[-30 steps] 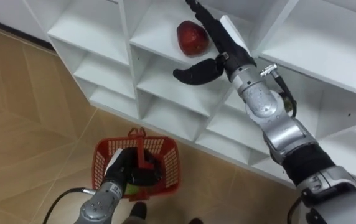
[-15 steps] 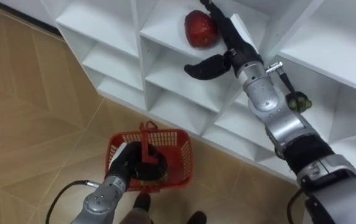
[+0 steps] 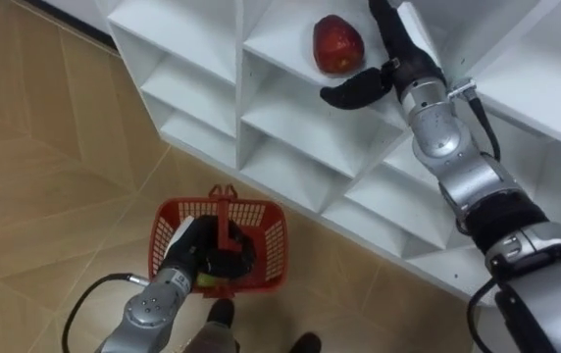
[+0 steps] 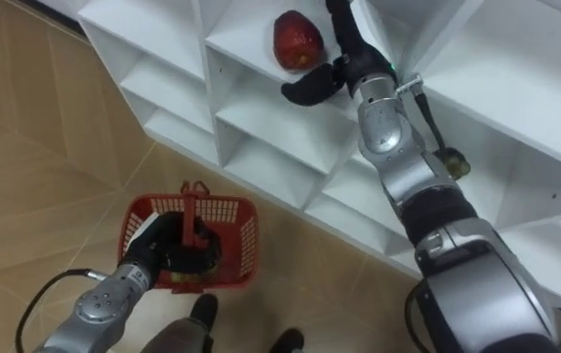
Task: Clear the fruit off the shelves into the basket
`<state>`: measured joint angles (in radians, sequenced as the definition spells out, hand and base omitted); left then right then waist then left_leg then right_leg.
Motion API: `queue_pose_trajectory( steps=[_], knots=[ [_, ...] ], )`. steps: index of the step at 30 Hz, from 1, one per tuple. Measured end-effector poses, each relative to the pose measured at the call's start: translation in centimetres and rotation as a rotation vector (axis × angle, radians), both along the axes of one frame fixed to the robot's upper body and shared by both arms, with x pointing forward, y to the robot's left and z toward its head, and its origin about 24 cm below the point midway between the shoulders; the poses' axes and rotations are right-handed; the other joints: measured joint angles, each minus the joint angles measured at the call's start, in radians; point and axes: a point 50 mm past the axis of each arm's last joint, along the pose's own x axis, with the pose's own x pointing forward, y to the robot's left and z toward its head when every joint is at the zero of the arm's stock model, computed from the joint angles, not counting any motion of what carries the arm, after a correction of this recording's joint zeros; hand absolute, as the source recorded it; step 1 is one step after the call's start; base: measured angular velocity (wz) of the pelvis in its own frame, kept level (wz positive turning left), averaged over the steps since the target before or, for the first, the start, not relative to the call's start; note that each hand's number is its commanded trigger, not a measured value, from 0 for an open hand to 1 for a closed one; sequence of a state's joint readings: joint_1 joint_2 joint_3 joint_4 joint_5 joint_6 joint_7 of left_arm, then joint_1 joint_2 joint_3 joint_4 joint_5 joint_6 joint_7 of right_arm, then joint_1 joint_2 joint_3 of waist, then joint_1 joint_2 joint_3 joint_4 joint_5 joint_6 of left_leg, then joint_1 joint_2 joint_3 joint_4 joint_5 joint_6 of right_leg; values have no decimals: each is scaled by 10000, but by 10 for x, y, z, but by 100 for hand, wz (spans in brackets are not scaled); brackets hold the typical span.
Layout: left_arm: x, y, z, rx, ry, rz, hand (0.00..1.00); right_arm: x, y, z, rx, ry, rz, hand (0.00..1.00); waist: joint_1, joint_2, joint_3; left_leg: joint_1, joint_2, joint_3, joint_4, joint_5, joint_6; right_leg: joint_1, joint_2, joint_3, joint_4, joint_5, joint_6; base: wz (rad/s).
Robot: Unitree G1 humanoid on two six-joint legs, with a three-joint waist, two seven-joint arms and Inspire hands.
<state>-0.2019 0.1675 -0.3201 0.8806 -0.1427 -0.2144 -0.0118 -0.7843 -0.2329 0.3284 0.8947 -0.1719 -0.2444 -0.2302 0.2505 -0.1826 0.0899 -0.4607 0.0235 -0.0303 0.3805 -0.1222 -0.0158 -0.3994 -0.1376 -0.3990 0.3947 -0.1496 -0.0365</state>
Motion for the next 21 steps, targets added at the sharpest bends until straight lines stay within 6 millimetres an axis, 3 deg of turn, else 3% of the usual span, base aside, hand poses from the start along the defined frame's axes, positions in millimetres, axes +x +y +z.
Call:
queue_pose_trajectory(
  steps=[8,21],
  knots=[
    [-1,-1,-1,48,62,-64,100,5,-2,14,83,-593,-372,0,26,0,-4,54,1,21,121,9,8,82,30,12,27,28,-45,0],
    [-1,-7,1,127,212,-745,100,5,-4,9,224,-199,-337,0,117,7,-19,185,-18,19,14,47,7,168,22,11,41,38,-53,0]
  ],
)
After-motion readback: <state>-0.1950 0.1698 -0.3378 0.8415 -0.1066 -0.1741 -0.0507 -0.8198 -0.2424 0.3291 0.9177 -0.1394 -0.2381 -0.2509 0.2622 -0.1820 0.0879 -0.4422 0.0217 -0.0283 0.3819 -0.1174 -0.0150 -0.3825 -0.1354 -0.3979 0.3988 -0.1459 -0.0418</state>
